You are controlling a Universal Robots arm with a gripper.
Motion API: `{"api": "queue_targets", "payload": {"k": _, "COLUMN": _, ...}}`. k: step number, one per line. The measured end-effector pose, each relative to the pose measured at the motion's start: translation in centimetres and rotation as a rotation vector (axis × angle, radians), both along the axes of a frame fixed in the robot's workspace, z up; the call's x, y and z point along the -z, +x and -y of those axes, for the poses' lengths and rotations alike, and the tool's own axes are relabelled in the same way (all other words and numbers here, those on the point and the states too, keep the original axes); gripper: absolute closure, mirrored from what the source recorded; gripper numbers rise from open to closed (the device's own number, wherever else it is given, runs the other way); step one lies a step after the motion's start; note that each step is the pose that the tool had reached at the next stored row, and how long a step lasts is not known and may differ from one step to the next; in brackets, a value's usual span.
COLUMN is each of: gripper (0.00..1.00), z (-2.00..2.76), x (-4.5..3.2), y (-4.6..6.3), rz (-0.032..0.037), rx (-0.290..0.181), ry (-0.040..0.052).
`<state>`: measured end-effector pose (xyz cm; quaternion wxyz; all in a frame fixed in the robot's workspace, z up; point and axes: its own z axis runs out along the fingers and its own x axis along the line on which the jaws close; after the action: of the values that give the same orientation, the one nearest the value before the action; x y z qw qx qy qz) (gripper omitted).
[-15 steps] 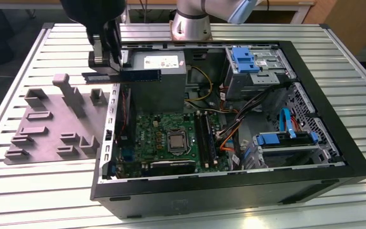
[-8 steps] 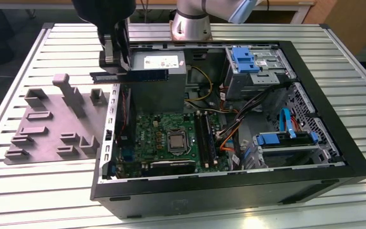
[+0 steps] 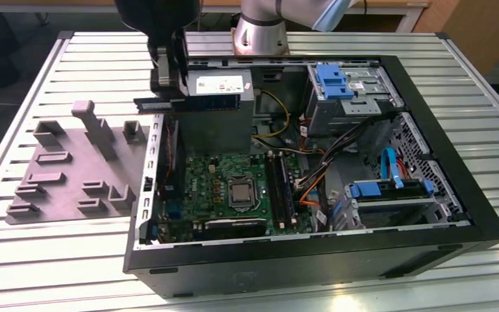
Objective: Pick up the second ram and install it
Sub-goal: 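Pick up the second ram and move it above second insertion slot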
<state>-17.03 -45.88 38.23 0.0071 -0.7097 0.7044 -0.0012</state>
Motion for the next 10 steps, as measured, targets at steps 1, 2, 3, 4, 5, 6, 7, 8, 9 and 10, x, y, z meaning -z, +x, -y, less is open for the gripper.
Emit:
{"api": "queue_targets", "payload": {"k": 1, "gripper": 0.86, "z": 0.0, "x": 0.0, "y": 0.2, "rz": 0.0, "rx": 0.0, "ry": 0.0}}
{"api": "queue_targets", "payload": {"k": 2, "gripper": 0.86, "z": 0.0, "x": 0.0, "y": 0.3, "rz": 0.0, "rx": 0.0, "ry": 0.0}}
{"api": "queue_targets", "payload": {"k": 3, "gripper": 0.86, "z": 0.0, "x": 0.0, "y": 0.5, "rz": 0.0, "rx": 0.0, "ry": 0.0}}
{"api": "queue_targets", "payload": {"k": 4, "gripper": 0.86, "z": 0.0, "x": 0.0, "y": 0.7, "rz": 0.0, "rx": 0.0, "ry": 0.0}}
{"api": "queue_targets", "payload": {"k": 5, "gripper": 0.86, "z": 0.0, "x": 0.0, "y": 0.8, "rz": -0.0001, "rx": 0.0, "ry": 0.0}}
{"api": "queue_targets", "payload": {"k": 6, "gripper": 0.86, "z": 0.0, "x": 0.0, "y": 1.1, "rz": -0.0001, "rx": 0.0, "ry": -0.0001}}
{"api": "queue_targets", "payload": {"k": 7, "gripper": 0.86, "z": 0.0, "x": 0.0, "y": 1.3, "rz": 0.0, "rx": 0.0, "ry": -0.0001}}
{"api": "queue_targets", "payload": {"k": 8, "gripper": 0.86, "z": 0.0, "x": 0.0, "y": 1.5, "rz": 0.0, "rx": 0.0, "ry": -0.0001}}
{"api": "queue_targets", "payload": {"k": 9, "gripper": 0.86, "z": 0.0, "x": 0.0, "y": 1.7, "rz": 0.0, "rx": 0.0, "ry": 0.0}}
{"api": "queue_targets", "payload": {"k": 10, "gripper": 0.86, "z": 0.0, "x": 0.0, "y": 2.0, "rz": 0.0, "rx": 0.0, "ry": -0.0001}}
